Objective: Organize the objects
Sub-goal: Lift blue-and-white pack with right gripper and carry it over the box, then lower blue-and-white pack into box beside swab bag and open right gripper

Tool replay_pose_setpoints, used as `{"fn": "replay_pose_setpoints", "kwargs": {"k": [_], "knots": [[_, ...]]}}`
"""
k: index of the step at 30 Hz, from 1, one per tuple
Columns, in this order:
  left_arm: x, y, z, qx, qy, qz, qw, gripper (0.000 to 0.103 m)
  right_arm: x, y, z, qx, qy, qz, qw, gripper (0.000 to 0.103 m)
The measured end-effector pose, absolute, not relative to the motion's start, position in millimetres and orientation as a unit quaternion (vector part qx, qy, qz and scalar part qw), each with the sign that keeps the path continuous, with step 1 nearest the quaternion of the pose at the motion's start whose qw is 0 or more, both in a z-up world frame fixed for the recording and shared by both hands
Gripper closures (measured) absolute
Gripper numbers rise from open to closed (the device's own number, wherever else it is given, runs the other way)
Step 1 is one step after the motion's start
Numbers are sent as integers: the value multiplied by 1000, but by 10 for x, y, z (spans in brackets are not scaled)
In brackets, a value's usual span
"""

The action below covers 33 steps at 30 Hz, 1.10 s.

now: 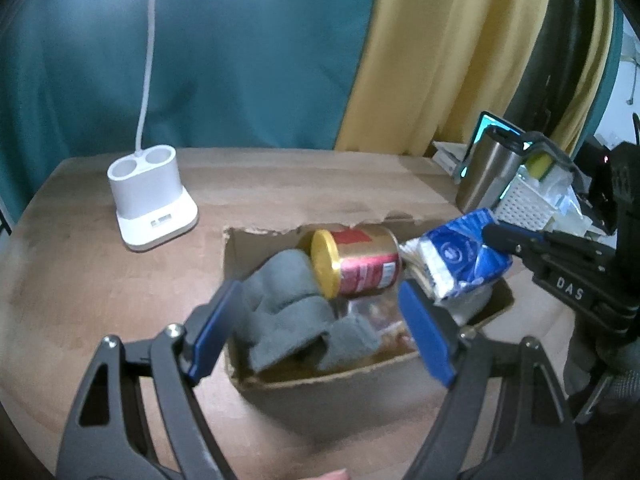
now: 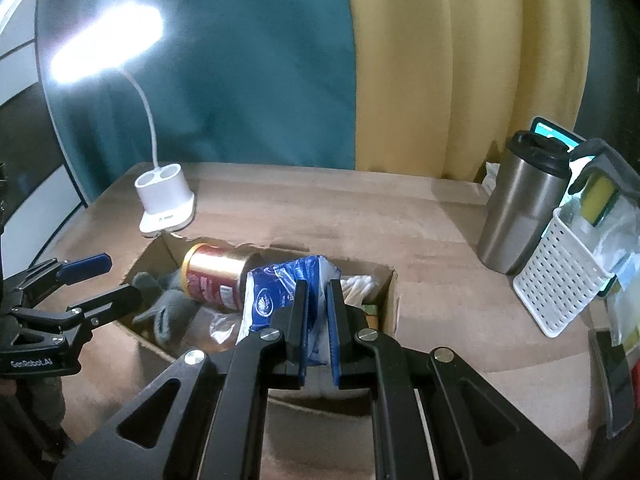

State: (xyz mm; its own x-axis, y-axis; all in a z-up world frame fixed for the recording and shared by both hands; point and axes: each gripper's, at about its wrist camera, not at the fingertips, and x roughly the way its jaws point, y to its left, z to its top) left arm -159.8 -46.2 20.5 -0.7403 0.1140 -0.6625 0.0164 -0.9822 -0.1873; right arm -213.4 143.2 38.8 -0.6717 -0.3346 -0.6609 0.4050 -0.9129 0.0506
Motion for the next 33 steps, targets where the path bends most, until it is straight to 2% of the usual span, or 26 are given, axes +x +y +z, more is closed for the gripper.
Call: {"fn": "replay_pose_setpoints", "kwargs": {"k": [16,19,21,23,25,27,33], "knots": [[-1850,-605,60,-368,-104,923,30,21,-2417,1109,165,363,122,-908,171,94],[-1855,-631,36,-370,-106,922,30,21,-2429,1048,161,369,113,-904,182,91],[-1854,-645,20,-372,-107,922,30,21,-2427,1018,168,372,103,-902,192,84],[-1850,-650,12,-373,-107,921,30,21,-2416,1008,181,374,89,-900,208,84],[-1850,-650,10,-373,-107,921,31,21,-2396,977,183,374,83,-897,221,85],[-1845,-645,18,-372,-108,921,32,21,-2360,924,171,366,99,-899,220,93],[-1810,-632,44,-368,-109,923,33,21,-2343,982,245,357,130,-906,188,94]]}}
